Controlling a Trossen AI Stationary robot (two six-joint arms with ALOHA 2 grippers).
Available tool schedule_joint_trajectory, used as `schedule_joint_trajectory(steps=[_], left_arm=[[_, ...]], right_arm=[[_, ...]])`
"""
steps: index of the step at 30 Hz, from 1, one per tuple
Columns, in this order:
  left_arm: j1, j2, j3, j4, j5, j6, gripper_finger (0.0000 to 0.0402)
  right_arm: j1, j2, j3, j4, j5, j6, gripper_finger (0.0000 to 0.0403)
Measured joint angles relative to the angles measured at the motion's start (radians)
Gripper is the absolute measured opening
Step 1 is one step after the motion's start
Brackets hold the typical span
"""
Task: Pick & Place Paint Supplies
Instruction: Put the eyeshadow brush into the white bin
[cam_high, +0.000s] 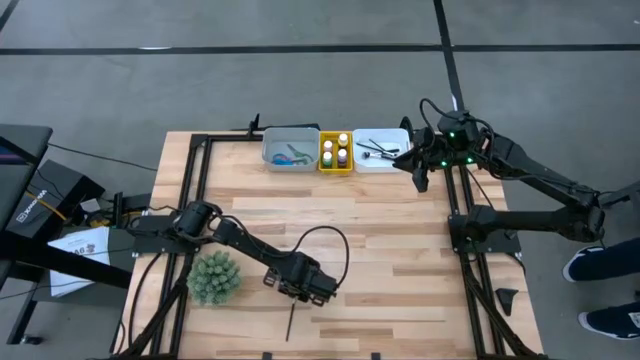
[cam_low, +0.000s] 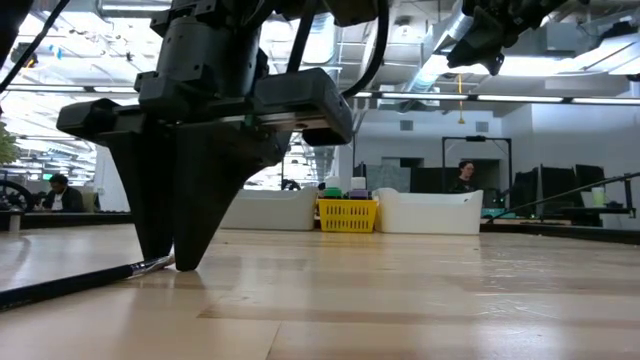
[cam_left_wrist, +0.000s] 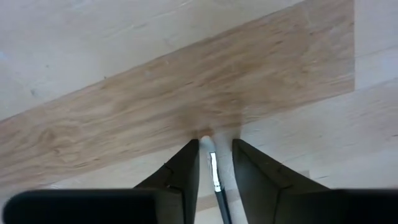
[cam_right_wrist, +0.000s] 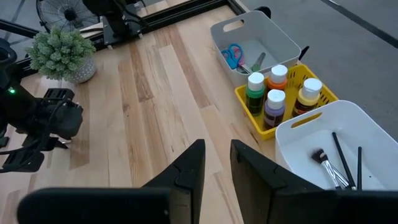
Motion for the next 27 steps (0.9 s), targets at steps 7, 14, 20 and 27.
schedule_joint_trajectory(steps=[7,14,20,27], left_arm=[[-0.001,0.001,0.0,0.013,-0.007,0.0,0.0041],[-0.003,0.002,0.0,0.019,-0.023,0.002,0.0006],[-0.004,0.002,-0.001,0.021,-0.046,0.012,0.0002],[-0.007,-0.001,-0.001,0.022,-0.11,0.018,0.0001]], right_arm=[[0.0,0.0,0.0,0.0,0.0,0.0,0.0072],[0.0,0.0,0.0,0.0,0.0,0.0,0.0072],[0.0,0.0,0.0,-0.001,0.0,0.001,0.0072],[0.0,0.0,0.0,-0.006,0.0,0.008,0.0072]])
